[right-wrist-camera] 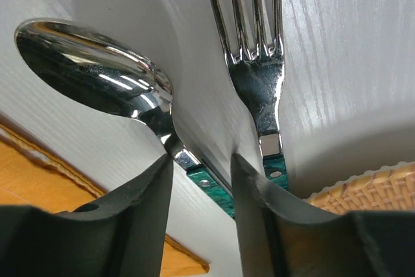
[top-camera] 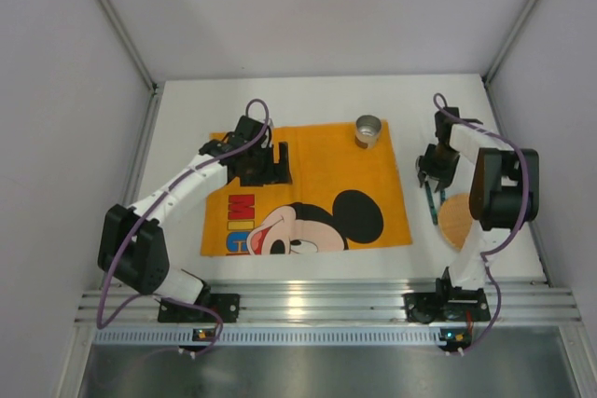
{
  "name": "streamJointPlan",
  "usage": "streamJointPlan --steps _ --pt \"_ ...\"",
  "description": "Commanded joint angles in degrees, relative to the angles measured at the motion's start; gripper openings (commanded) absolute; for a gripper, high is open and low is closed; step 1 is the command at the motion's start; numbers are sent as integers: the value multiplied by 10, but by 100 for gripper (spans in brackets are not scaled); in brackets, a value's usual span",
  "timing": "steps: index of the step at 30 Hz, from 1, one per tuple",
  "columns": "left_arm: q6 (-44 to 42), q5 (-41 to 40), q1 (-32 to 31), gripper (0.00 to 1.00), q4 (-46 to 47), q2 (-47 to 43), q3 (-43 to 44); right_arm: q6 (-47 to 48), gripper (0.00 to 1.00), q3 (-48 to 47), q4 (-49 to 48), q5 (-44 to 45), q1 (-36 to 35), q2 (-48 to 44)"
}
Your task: Set the dinner table for one person
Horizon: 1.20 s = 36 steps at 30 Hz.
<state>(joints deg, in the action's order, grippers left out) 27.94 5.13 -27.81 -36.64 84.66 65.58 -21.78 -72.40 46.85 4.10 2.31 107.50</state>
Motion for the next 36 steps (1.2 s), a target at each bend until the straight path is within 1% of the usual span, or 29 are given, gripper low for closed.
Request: streamJointPlan --steps 1,2,6,9,11,16,18,21,24,25,26,27,30,31,32,36 --pt "-1 1 0 88 12 4 27 7 39 0 -23 -16 2 7" --pt "-2 1 0 88 11 5 29 8 35 2 -26 -16 -1 9" --pt "-3 1 0 88 11 11 34 9 9 2 -26 -16 -4 16" --pt "-3 1 0 88 11 14 35 9 0 -12 -18 -14 -5 19" --pt "-3 4 0 88 17 19 31 12 0 -27 -5 -5 -6 16" --pt "-5 19 0 88 35 43 32 17 0 -121 58 24 -12 -10" --pt "-7 25 0 88 37 64 55 19 0 -165 84 40 -17 -25" --pt "-18 37 0 88 31 89 106 24 0 -192 101 54 -19 -57" --pt "-21 45 1 87 21 124 157 26 0 -185 110 51 -19 -93" --pt "-19 48 0 87 21 136 173 27 0 -181 112 44 -38 -110" --pt "-18 52 1 87 21 140 178 28 0 -176 112 34 -42 -118" --pt "-16 53 0 87 22 143 183 31 0 -161 103 1 -48 -127" --pt "-8 52 0 87 28 140 182 48 0 -126 79 -38 -91 -157" --pt "-6 48 0 87 33 136 177 53 0 -118 75 -38 -119 -165" --pt "-6 45 1 87 33 127 170 54 0 -110 69 -54 -135 -167" --pt "-10 22 2 87 23 94 147 43 0 -50 26 -68 -196 -173"
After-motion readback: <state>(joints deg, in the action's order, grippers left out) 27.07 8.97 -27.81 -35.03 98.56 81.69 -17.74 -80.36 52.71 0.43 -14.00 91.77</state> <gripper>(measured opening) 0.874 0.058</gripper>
